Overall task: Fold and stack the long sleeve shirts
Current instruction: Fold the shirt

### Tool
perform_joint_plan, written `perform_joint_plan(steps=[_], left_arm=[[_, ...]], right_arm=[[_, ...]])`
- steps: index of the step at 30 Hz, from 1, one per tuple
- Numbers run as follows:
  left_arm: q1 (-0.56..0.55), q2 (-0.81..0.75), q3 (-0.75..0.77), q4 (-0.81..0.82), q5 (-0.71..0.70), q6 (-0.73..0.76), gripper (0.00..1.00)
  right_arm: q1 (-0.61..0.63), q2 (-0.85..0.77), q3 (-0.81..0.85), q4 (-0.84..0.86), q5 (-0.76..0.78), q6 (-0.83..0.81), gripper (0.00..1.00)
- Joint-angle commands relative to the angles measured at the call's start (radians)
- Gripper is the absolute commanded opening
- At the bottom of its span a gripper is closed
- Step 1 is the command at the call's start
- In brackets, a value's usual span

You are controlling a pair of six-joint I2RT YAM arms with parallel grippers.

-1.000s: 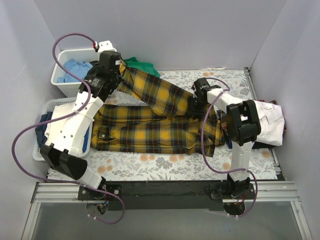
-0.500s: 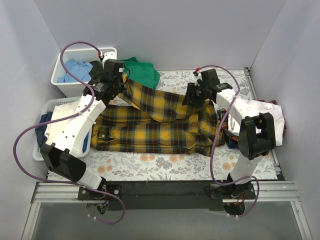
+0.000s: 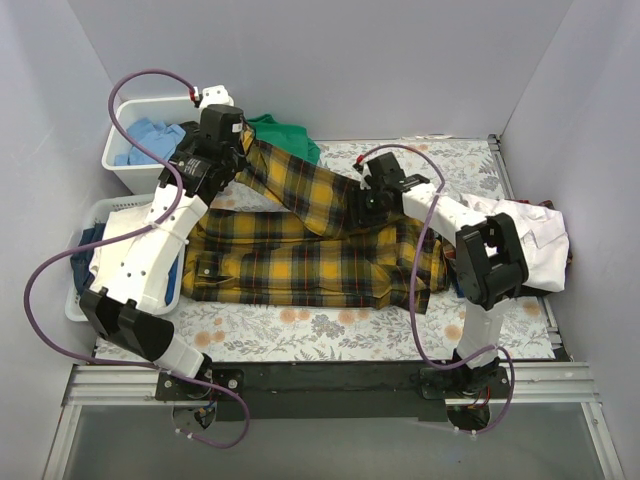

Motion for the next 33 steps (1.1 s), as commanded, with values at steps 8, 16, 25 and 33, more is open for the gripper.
perform_joint_plan(steps=[8, 16, 25, 33], left_arm=[[0.001, -0.002, 0.053, 0.016, -0.029, 0.026, 0.03], [0.002, -0.002, 0.057, 0.011, -0.026, 0.020, 0.04], [0.002, 0.006, 0.067, 0.000, -0.053, 0.017, 0.04], [0.001, -0.017, 0.059, -0.023, -0.086, -0.004, 0.03]], right_arm=[[0.075, 0.077, 0.076, 0.031, 0.489, -0.134, 0.59], [0.087, 0.117, 0.087, 0.040, 0.466, -0.178, 0.57], [0.094, -0.004, -0.055, 0.137, 0.288, -0.207, 0.54], [0.094, 0.059, -0.037, 0.138, 0.127, -0.206, 0.40]])
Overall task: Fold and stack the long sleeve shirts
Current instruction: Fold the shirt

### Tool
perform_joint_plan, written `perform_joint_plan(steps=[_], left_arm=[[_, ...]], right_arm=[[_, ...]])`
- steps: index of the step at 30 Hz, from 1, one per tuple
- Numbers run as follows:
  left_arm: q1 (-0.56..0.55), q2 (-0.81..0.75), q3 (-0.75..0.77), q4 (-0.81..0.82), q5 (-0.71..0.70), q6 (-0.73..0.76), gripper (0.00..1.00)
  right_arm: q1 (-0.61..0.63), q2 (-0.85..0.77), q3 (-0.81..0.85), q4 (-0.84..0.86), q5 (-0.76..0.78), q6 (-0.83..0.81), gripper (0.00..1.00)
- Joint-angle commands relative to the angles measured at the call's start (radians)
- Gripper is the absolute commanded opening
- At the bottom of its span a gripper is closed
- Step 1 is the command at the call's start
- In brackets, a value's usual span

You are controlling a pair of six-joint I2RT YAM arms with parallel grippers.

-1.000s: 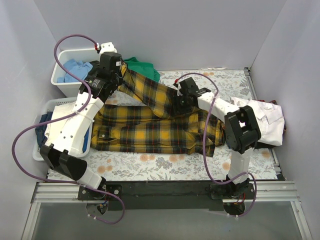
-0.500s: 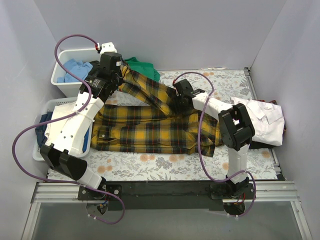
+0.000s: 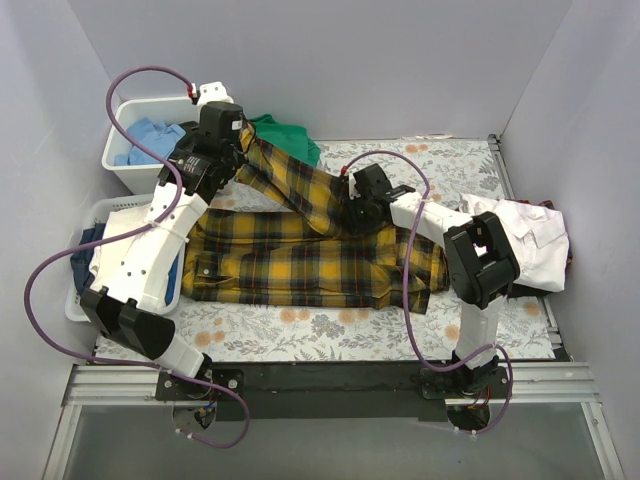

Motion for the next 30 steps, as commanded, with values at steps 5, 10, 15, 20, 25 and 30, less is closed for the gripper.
perform_joint_plan(steps=[5, 10, 15, 20, 25, 30], left_arm=[[0.002, -0.056, -0.039, -0.055, -0.040, -0.045, 0.03], [0.002, -0.086, -0.158, -0.081, -0.065, -0.078, 0.02], [0.031, -0.111, -0.282, -0.078, -0.099, -0.115, 0.00], [0.091, -0.122, -0.451, -0.022, -0.084, -0.140, 0.00], [0.139, -0.097, -0.502, 0.015, -0.084, -0.147, 0.00], [0.189, -0.050, -0.526, 0.092, -0.075, -0.118, 0.00]], right_arm=[[0.003, 0.049, 0.035, 0.008, -0.110, -0.007, 0.17], [0.002, 0.011, 0.014, -0.033, -0.043, -0.007, 0.01], [-0.011, -0.073, -0.077, -0.041, -0.029, -0.007, 0.01], [-0.011, -0.086, -0.095, -0.041, -0.030, -0.009, 0.01], [-0.017, -0.079, -0.086, -0.039, -0.046, -0.004, 0.01], [-0.020, -0.072, -0.077, -0.042, -0.061, -0.004, 0.01]])
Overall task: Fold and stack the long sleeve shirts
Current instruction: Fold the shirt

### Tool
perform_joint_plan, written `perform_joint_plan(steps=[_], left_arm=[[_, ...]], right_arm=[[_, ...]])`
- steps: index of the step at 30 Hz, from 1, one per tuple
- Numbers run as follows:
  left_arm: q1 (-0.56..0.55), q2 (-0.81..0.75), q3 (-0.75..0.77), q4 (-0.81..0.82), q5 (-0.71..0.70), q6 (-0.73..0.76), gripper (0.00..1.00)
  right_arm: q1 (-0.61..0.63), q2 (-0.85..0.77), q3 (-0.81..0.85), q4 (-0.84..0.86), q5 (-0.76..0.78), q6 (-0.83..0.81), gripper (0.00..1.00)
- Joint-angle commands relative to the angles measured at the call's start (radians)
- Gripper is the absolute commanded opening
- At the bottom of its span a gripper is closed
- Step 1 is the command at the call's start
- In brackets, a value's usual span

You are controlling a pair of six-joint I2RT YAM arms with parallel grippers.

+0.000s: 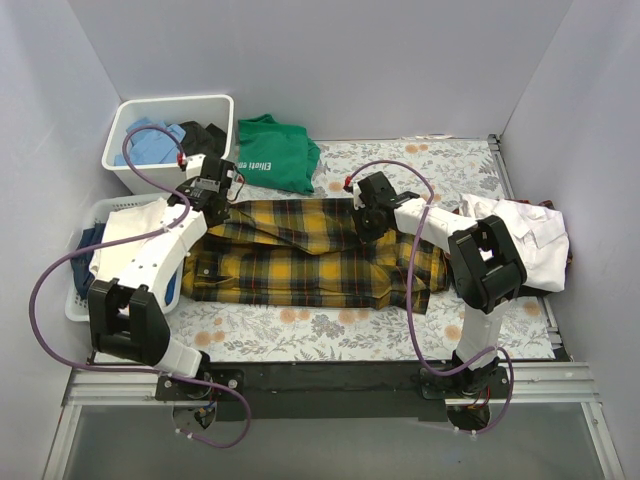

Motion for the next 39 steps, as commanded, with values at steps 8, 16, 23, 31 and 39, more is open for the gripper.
perform_joint_plan(steps=[8, 16, 23, 31, 39], left_arm=[[0.080, 0.116, -0.048, 0.145, 0.011, 0.013, 0.04], [0.091, 0.176, -0.089, 0.171, 0.029, 0.010, 0.26], [0.111, 0.219, -0.097, 0.192, 0.015, 0.018, 0.52], [0.115, 0.225, -0.017, 0.163, 0.029, -0.002, 0.54], [0.117, 0.152, 0.055, 0.160, 0.115, 0.026, 0.58]], right_arm=[[-0.013, -0.050, 0.059, -0.025, -0.024, 0.035, 0.42], [-0.069, -0.127, 0.145, -0.025, 0.068, 0.094, 0.47], [-0.205, 0.006, 0.254, -0.039, 0.048, 0.170, 0.44], [-0.239, 0.089, 0.366, -0.039, 0.019, 0.166, 0.43], [-0.277, 0.094, 0.288, -0.048, -0.051, 0.170, 0.43]])
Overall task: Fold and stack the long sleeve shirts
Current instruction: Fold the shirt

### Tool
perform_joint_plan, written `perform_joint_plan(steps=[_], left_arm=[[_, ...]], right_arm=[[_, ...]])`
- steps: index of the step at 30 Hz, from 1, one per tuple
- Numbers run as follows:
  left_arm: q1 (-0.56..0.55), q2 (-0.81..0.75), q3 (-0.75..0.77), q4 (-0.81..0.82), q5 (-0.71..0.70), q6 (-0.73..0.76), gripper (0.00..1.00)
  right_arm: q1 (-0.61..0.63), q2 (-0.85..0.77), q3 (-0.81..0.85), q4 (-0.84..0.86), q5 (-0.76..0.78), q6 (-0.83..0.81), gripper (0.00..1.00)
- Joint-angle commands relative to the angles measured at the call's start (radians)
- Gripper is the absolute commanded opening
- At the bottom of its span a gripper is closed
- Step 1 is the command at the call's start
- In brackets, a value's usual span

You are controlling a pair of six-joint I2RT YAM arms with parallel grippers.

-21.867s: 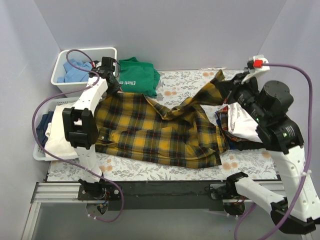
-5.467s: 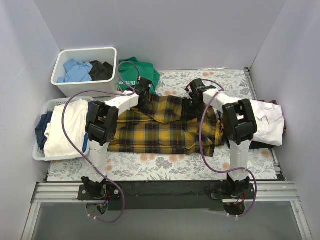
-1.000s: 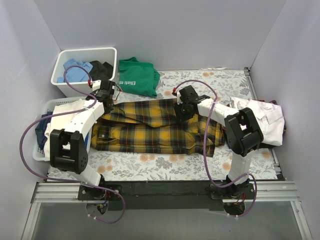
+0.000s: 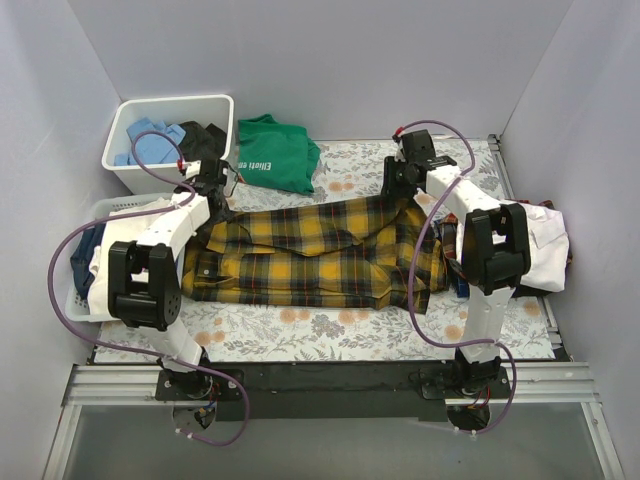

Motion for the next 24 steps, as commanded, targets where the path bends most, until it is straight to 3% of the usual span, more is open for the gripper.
perform_joint_plan(steps=[1, 15, 24], left_arm=[[0.004, -0.087, 0.079, 0.010, 0.057, 0.016, 0.59], [0.004, -0.064, 0.116, 0.033, 0.178, 0.034, 0.60], [0.002, -0.024, 0.088, 0.076, 0.349, 0.028, 0.61]], right_arm=[[-0.022, -0.021, -0.053, -0.008, -0.045, 0.011, 0.43], [-0.044, -0.082, -0.249, -0.018, -0.061, 0.021, 0.42], [-0.044, -0.096, -0.366, -0.022, -0.070, 0.069, 0.41]])
